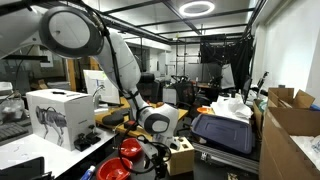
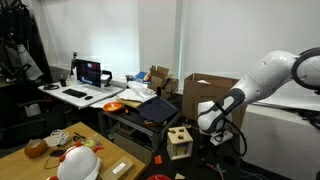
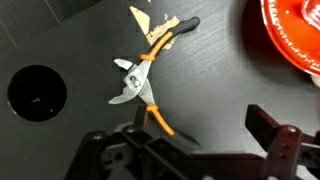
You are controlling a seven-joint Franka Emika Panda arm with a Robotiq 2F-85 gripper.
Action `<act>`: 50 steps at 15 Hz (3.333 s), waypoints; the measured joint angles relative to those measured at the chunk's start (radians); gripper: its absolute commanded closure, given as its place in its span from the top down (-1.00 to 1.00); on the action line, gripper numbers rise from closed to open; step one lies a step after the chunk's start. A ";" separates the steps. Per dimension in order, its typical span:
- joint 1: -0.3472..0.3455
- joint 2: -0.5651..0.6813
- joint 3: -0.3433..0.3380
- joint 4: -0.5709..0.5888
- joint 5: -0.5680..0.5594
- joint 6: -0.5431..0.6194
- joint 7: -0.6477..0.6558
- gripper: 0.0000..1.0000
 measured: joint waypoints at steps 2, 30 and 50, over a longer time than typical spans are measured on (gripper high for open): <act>-0.004 0.022 -0.008 0.028 -0.032 0.002 -0.041 1.00; -0.054 0.319 0.035 0.402 -0.165 -0.061 -0.366 0.17; -0.056 0.314 0.037 0.394 -0.164 -0.063 -0.363 -0.89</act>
